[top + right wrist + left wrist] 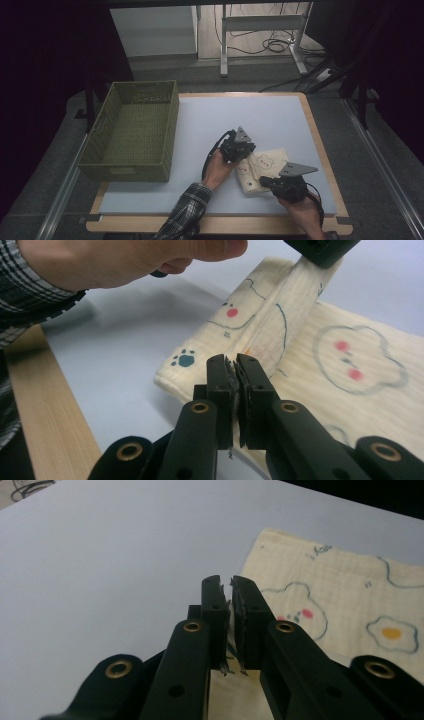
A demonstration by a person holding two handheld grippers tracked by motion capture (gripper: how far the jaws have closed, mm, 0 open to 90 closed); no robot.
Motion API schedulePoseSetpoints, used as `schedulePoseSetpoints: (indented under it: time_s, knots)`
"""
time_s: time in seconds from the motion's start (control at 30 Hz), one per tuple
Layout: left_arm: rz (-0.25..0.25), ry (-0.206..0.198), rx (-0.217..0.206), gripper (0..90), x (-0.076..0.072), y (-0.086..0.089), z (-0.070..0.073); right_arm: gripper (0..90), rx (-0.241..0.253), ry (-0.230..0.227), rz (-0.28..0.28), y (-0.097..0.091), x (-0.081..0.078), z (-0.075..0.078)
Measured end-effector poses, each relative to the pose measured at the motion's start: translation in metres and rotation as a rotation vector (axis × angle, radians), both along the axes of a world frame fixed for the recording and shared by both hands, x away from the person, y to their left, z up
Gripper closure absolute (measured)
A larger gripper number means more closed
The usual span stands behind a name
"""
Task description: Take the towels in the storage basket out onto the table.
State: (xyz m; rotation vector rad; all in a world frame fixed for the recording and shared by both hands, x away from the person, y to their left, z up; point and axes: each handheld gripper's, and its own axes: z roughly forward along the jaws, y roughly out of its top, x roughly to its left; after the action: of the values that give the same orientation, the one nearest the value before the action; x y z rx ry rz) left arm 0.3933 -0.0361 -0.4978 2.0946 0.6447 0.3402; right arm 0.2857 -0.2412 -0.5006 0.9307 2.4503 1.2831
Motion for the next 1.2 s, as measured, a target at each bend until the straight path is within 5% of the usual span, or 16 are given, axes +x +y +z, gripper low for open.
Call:
schedulePoseSetpoints:
  time_s: [0.37, 0.83, 1.03, 1.2]
  knots:
    - [-0.061, -0.011, 0.038, 84.7, 0.013, -0.043, 0.006, 85.3, 0.017, -0.011, -0.086, -0.040, 0.001, 0.004]
    - [-0.069, -0.004, 0.066, 83.7, 0.028, -0.076, 0.000, 84.7, -0.004, 0.004, -0.163, -0.063, 0.010, -0.005]
    - [-0.065, -0.035, 0.064, 55.3, 0.025, -0.079, 0.005, 77.6, -0.030, -0.009, -0.186, -0.070, 0.010, -0.007]
    - [-0.046, -0.065, 0.056, 48.3, 0.022, -0.071, 0.013, 73.4, -0.065, -0.024, -0.216, -0.081, 0.004, -0.005]
